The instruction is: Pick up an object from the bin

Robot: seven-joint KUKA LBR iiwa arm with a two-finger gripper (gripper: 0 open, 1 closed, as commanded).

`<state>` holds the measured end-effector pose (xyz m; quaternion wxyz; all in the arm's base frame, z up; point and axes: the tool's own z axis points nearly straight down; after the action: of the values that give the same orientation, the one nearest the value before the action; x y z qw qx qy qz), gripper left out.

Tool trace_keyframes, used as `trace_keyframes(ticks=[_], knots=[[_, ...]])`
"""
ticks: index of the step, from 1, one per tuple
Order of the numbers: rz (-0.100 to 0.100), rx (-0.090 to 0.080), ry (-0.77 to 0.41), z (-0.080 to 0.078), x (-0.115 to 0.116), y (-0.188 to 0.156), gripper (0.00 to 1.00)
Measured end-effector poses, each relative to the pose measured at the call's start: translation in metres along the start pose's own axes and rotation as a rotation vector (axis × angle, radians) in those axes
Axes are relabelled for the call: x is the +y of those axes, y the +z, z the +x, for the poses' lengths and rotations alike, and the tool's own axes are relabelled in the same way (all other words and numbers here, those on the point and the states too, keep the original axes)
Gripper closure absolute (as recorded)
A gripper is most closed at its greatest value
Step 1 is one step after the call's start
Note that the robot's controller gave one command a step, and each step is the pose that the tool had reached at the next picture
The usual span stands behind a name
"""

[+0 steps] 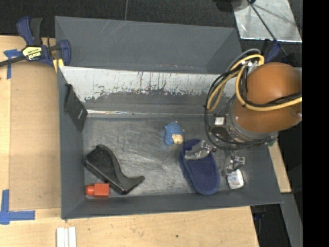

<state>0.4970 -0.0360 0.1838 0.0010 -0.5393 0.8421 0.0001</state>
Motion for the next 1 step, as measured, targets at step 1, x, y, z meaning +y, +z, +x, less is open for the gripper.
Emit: trace_keyframes(ticks=[1], knots=[[0.007,0.0,0.015,0.0371,-0.0446,-0.0341,0.0]])
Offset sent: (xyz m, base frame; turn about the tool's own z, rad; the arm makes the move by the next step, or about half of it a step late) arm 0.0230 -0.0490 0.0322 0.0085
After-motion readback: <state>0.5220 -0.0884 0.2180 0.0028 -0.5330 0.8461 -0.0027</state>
